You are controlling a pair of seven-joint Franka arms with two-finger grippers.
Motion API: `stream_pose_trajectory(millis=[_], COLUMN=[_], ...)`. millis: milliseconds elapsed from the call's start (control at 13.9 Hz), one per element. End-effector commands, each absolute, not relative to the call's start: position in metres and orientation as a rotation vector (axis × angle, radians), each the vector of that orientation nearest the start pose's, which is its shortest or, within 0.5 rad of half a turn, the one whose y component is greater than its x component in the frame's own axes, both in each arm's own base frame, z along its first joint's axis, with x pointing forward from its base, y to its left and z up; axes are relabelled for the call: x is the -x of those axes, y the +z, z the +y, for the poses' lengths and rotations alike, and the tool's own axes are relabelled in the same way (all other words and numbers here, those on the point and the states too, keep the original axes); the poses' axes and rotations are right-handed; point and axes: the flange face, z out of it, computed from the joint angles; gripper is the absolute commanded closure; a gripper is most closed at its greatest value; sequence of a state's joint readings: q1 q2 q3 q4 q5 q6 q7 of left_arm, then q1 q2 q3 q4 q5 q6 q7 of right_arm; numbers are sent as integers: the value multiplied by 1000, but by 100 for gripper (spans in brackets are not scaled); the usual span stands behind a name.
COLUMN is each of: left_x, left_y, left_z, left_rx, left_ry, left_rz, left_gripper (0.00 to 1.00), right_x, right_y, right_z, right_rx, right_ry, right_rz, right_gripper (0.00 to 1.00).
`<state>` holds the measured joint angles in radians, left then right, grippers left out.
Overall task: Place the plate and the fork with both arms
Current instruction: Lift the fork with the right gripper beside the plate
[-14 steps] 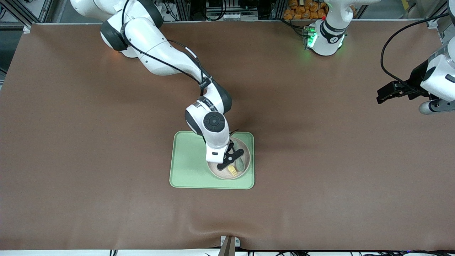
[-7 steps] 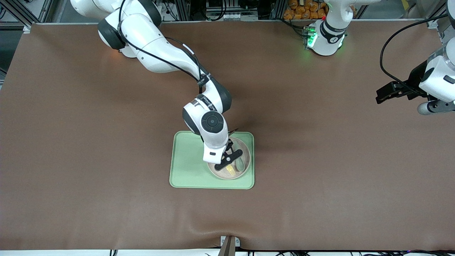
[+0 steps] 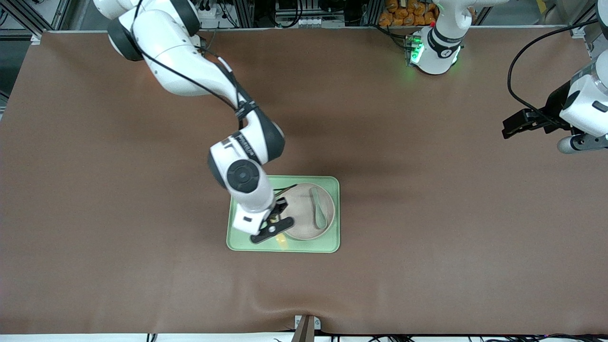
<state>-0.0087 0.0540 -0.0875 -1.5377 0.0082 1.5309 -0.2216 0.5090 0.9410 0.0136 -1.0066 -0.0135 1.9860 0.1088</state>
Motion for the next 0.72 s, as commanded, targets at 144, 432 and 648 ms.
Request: stream_pose_trajectory(millis=[144,432,648], left_x=[-556,-556,-556], left_y=[608,607,604], left_z=[-51,-51,-51], left_rx=[3123,3123,3123], left_ry=[79,77,80], left_rz=[-189,-189,-189], left_gripper=[0,0,0], right_x=[-671,-639,-622], right_y=[271,234,216], right_z=[328,318,336], right_rx=[3108,3096,3098], right_ry=[85,8,4], right_rz=[-427,-266,-131], right_gripper=[100,100,100])
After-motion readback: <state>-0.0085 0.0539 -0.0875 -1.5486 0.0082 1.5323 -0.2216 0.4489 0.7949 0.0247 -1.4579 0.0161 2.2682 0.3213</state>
